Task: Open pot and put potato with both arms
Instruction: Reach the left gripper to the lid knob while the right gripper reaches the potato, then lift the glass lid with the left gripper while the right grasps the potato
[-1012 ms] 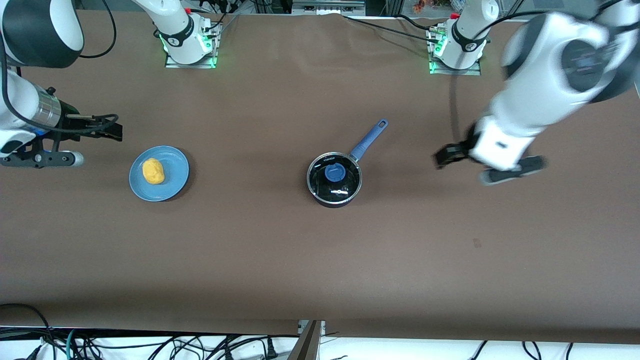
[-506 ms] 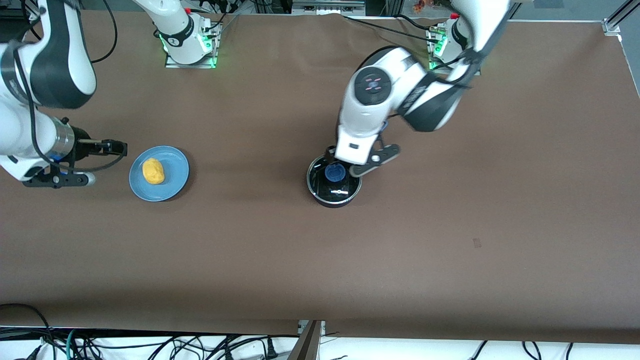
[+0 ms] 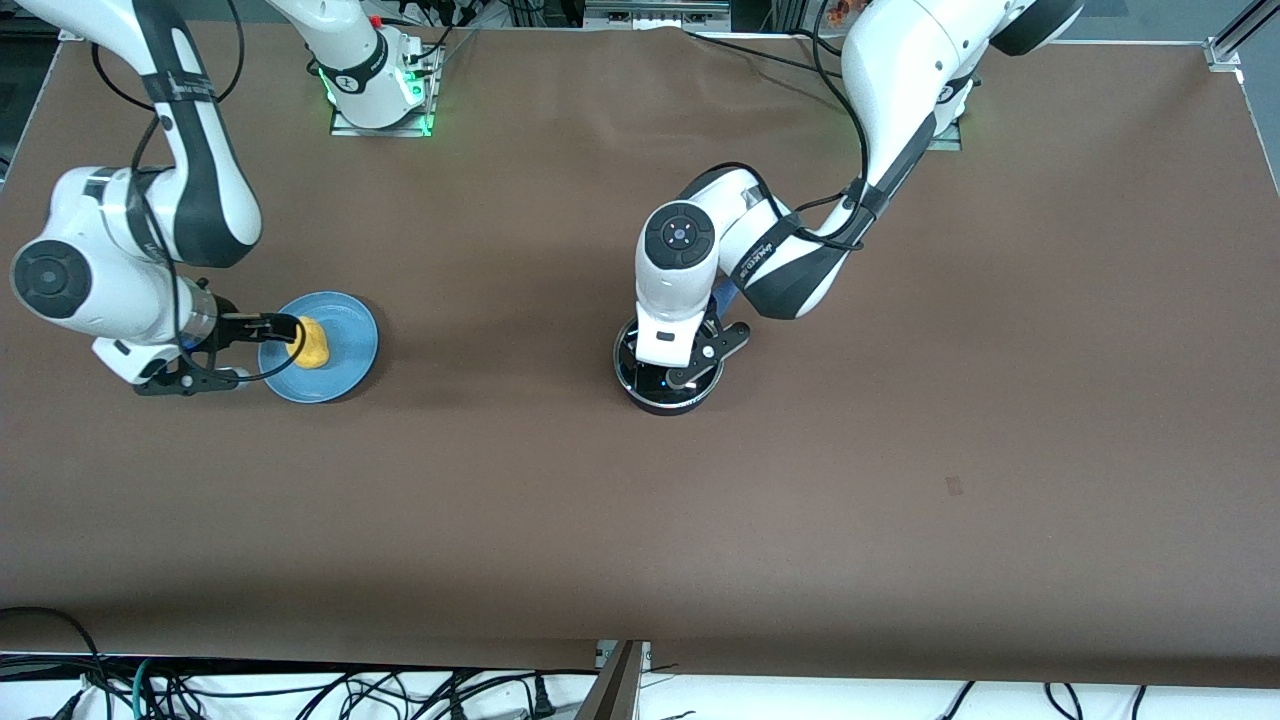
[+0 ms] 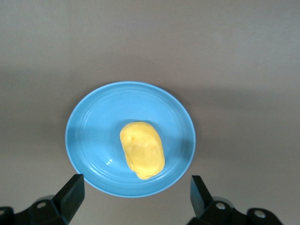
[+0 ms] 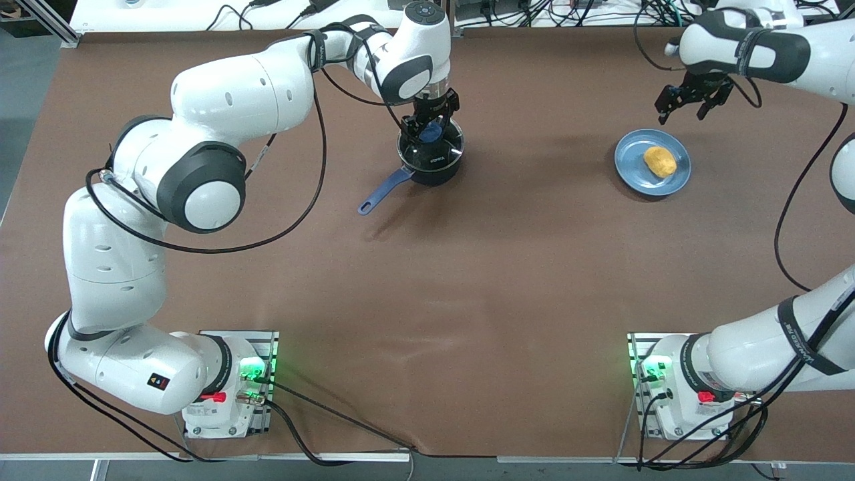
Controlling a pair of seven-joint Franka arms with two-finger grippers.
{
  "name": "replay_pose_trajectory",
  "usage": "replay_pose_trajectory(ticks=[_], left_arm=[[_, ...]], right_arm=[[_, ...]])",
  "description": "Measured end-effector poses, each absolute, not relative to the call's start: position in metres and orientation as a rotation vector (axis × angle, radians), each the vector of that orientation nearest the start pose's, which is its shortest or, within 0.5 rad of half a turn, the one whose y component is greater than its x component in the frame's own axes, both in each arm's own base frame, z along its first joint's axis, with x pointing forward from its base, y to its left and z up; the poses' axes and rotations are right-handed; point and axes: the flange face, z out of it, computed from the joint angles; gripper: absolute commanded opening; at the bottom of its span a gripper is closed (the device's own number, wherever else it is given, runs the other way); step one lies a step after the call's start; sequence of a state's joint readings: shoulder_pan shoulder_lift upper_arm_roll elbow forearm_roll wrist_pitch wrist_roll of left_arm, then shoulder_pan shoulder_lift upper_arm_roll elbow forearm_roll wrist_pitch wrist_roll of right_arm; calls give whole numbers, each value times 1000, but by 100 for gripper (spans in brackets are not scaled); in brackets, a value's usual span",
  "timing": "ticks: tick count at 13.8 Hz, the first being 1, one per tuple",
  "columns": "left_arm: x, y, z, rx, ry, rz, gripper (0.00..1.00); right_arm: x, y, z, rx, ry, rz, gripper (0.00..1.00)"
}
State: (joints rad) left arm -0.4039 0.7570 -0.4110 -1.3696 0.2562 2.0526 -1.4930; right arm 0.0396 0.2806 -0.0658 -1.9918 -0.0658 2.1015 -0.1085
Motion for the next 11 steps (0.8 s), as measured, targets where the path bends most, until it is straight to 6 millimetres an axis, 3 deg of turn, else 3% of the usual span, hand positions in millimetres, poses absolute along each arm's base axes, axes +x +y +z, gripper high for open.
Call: replay_pose_trajectory(ticks=[3, 5, 8, 10, 11], left_arm=[[556, -474, 292, -2983, -1016, 73, 99], [556, -474, 289, -2980, -1002, 59, 90], [554, -475, 280, -2973, -994, 70, 70], [554, -475, 277, -2970, -992, 74, 53], [554, -475, 277, -2970, -992, 74, 50]], right_arm=[[570, -19, 286, -3174, -299, 233, 100], [559, -22, 266, -3171, -351, 186, 100], [548, -28, 238, -3164, -435, 139, 100], [547, -31, 230, -3161, -460, 147, 100], [547, -31, 228, -3159, -470, 149, 100]])
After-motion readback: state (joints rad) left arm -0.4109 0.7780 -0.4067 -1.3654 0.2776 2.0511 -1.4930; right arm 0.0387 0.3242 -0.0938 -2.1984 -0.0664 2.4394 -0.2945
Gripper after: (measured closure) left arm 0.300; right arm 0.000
